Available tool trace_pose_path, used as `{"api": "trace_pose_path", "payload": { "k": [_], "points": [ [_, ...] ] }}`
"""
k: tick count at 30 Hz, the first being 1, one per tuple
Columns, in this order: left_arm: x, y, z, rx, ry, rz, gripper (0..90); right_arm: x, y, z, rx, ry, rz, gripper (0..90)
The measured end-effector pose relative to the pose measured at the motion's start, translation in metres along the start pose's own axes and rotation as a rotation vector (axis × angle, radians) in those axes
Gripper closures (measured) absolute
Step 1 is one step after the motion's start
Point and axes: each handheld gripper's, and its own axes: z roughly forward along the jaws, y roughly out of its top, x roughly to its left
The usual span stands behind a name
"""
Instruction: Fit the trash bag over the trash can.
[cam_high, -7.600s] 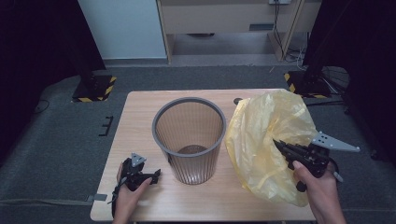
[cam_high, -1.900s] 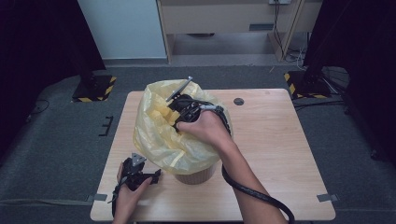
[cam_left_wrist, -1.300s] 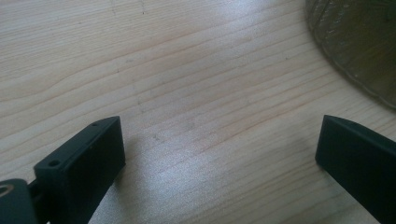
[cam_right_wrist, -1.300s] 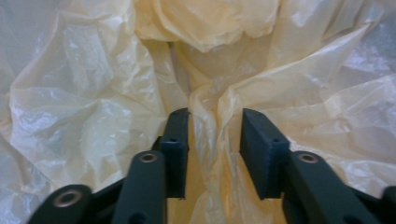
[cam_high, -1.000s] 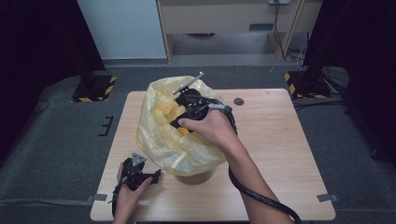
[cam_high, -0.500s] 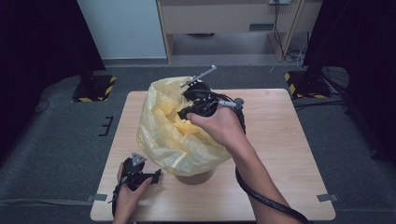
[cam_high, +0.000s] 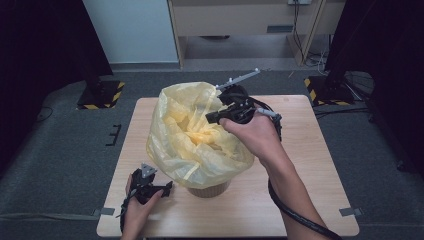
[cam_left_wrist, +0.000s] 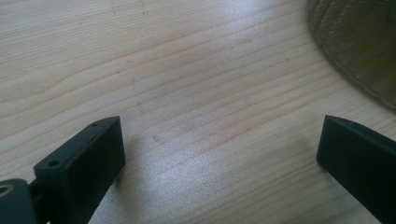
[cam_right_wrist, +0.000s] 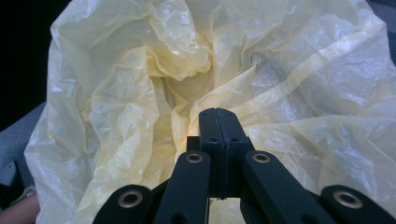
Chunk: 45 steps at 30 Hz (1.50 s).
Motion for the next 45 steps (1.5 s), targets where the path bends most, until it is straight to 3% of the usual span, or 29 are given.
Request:
{"api": "trace_pose_path", "payload": {
  "k": [7,18,24,29,35,39,45],
  "points": [
    [0.000,0.000,0.000,0.000,0.000,0.000,0.6,-0.015,-0.007,-0.018,-0.058,0.008,0.041,90.0],
    [0.000,0.000,0.000,0.000,0.000,0.000,0.6,-0.050,-0.025,-0.056,-0.159,-0.029,0.131,90.0],
    [0.000,0.000,0.000,-0.001,0.002,0.000,0.7,-0.070,-0.039,-0.069,-0.161,-0.074,0.181,90.0],
    [0.000,0.000,0.000,-0.002,0.003,-0.001,0.7,-0.089,-0.060,-0.065,-0.116,-0.119,0.223,90.0],
    [-0.001,0.000,0.000,-0.001,0.004,-0.003,0.8,-0.097,-0.079,-0.046,-0.055,-0.133,0.235,89.7],
    [-0.001,0.000,0.000,-0.002,0.004,-0.004,0.7,-0.097,-0.090,-0.031,-0.037,-0.108,0.239,87.5],
    [-0.001,0.000,0.000,-0.001,0.006,-0.004,0.7,-0.088,-0.094,-0.027,-0.051,-0.069,0.218,83.3]
  ]
}}
